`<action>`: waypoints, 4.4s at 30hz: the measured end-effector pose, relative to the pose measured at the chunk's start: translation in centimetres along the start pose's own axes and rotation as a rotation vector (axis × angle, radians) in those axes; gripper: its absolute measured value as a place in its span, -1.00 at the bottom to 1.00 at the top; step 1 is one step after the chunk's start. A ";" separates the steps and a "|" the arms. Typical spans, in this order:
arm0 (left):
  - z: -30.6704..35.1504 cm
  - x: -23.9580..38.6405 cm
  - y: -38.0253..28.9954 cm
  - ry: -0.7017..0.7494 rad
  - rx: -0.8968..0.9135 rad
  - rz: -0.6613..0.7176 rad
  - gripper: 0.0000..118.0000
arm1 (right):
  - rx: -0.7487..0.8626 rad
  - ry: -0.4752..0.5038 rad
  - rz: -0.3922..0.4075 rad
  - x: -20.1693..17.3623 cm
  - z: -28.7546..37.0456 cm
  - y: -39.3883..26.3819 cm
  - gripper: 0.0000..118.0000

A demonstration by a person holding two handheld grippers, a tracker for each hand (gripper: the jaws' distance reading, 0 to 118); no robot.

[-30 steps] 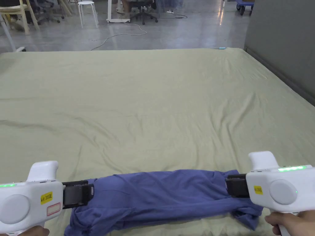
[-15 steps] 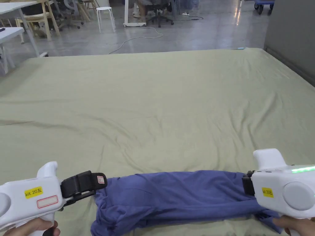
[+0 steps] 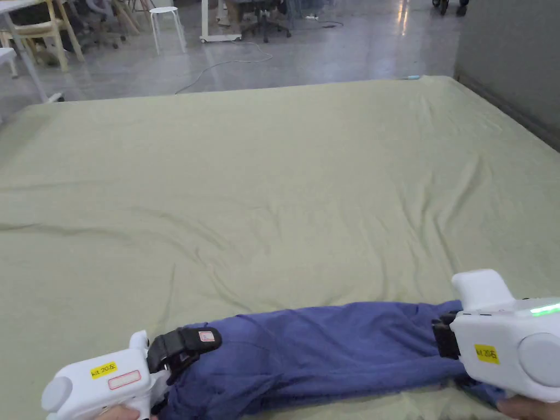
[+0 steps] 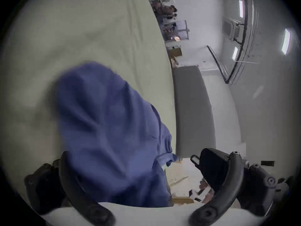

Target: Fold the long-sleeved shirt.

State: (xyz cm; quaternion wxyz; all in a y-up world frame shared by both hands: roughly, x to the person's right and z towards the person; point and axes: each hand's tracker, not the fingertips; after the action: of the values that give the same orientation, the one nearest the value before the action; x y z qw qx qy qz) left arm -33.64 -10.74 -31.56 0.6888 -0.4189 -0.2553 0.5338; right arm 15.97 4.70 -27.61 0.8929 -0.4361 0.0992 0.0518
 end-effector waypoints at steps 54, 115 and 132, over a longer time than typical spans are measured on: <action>-15.6 20.4 -6.7 0.426 0.010 -0.446 0.89 | 0.020 -0.001 -0.117 4.3 1.8 -2.8 -1.00; -7.2 3.6 -3.0 0.005 0.197 0.036 0.27 | -0.214 0.610 -0.436 2.0 -17.8 -0.3 -1.00; -4.7 11.0 0.4 0.223 0.199 -0.186 -0.85 | -0.043 0.474 -0.237 -5.8 -11.7 5.2 -1.00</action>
State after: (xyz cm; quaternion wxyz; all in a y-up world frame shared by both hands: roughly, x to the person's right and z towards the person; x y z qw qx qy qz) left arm -26.82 -1.68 -35.38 0.7973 -0.3797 -0.1610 0.4407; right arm 7.84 -1.33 -37.32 0.8351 -0.4636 0.2524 -0.1548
